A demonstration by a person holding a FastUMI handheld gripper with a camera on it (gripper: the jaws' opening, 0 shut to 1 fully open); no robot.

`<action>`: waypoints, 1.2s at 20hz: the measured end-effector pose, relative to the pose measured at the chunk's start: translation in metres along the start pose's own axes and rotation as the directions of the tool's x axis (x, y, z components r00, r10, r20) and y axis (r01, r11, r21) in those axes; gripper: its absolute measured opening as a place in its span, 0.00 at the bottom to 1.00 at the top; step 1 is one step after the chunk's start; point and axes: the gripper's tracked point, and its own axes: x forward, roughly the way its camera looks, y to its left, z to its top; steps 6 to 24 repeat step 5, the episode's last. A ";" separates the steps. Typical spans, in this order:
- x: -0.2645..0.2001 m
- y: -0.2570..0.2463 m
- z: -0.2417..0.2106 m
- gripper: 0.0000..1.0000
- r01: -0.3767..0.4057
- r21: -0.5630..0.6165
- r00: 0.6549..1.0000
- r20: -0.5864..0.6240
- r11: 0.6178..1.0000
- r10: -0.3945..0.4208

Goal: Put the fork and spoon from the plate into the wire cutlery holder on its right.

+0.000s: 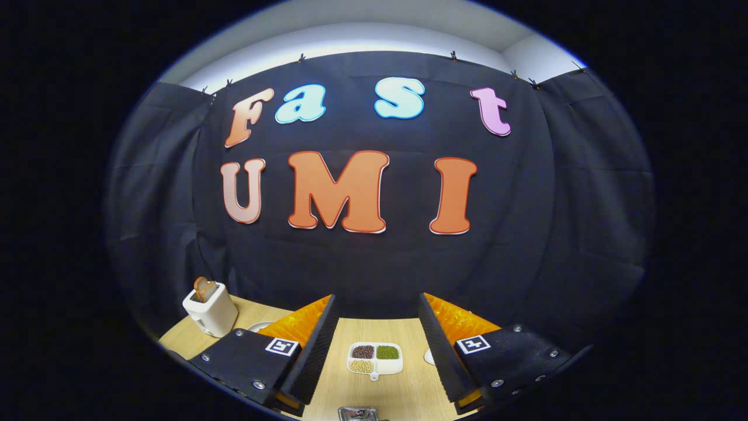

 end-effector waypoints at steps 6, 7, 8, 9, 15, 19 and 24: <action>-0.005 -0.006 0.030 0.84 0.007 0.009 0.996 0.088 1.000 -0.008; -0.005 -0.006 0.030 0.84 0.007 0.009 0.996 0.088 1.000 -0.008; -0.005 -0.006 0.030 0.84 0.007 0.009 0.996 0.088 1.000 -0.008; -0.005 -0.006 0.030 0.84 0.007 0.009 0.996 0.088 1.000 -0.008; -0.005 -0.006 0.030 0.84 0.007 0.009 0.996 0.088 1.000 -0.008; -0.005 -0.006 0.030 0.84 0.007 0.009 0.996 0.088 1.000 -0.008; -0.005 -0.006 0.030 0.84 0.007 0.009 0.996 0.088 1.000 -0.008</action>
